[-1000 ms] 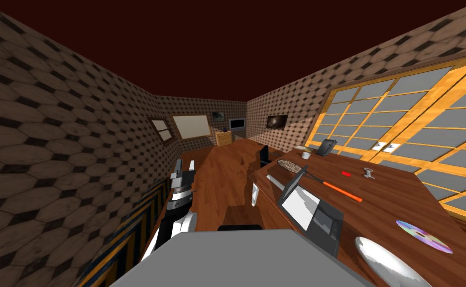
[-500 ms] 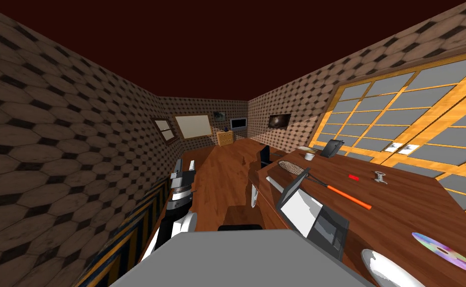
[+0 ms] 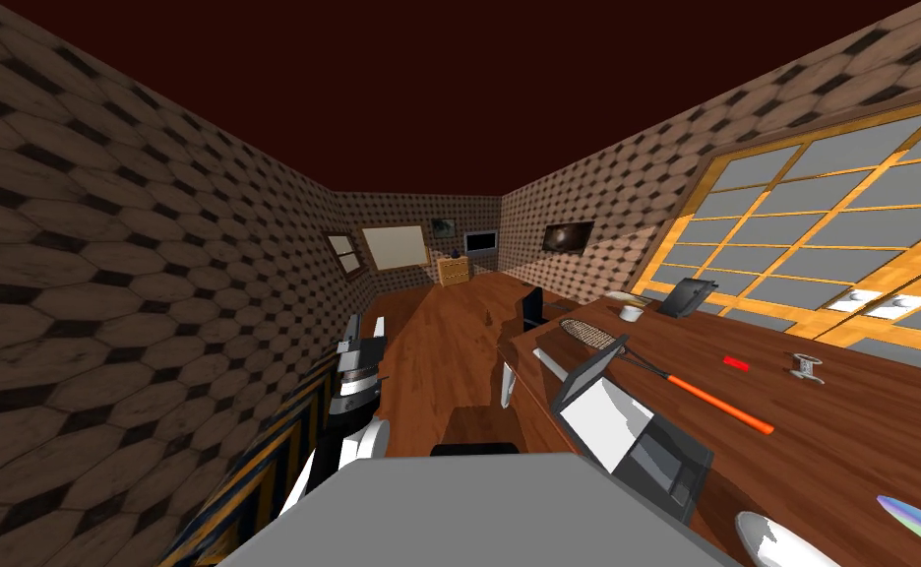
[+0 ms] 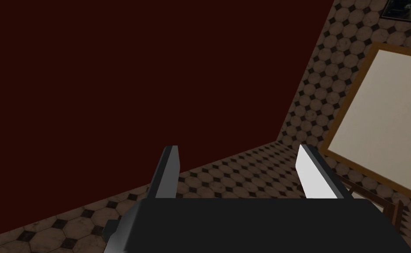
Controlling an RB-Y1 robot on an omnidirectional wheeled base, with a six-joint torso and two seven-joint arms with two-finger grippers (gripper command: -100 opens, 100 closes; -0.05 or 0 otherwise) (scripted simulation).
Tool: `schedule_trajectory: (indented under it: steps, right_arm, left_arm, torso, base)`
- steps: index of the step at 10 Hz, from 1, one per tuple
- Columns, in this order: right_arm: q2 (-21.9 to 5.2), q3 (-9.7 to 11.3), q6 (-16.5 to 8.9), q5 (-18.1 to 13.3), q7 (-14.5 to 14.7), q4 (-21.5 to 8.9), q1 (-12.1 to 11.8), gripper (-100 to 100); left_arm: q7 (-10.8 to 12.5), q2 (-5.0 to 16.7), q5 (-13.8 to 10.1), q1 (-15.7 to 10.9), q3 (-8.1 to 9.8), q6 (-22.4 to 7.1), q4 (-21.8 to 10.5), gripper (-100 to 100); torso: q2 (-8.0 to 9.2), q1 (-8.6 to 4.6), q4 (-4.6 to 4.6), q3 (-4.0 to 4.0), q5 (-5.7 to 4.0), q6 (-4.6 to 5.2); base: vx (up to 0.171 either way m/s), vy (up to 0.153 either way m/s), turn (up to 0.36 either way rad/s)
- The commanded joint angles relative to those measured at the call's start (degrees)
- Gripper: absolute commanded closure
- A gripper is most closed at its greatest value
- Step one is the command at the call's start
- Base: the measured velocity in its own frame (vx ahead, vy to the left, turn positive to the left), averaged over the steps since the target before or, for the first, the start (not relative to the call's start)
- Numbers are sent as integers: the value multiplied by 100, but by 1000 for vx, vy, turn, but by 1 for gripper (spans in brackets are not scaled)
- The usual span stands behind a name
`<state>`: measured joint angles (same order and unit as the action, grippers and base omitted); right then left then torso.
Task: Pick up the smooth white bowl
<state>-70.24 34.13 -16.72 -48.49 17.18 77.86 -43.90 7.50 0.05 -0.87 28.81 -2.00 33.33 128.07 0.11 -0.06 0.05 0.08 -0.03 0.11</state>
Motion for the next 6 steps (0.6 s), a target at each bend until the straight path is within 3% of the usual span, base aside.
schedule_trajectory:
  steps: [1, 2, 6]
  right_arm:
    - [0, 0, 0, 0, 0, 0, 0, -100]
    - [9, 1, 11, 6, 6, -16, 10, 100]
    - [5, 4, 12, 2, 12, -17, 5, 100]
  left_arm:
    - [0, 0, 0, 0, 0, 0, 0, 0]
    - [0, 0, 0, 1, 0, 0, 0, 0]
    - [0, 0, 0, 1, 0, 0, 0, 0]
  torso:
    - [0, 0, 0, 0, 0, 0]
    - [-9, 0, -2, -5, 1, 4]
    - [-22, -2, -2, -11, -1, 5]
  base:
    - [-32, 1, 30]
    - [-5, 0, -7]
    - [0, 0, 0]
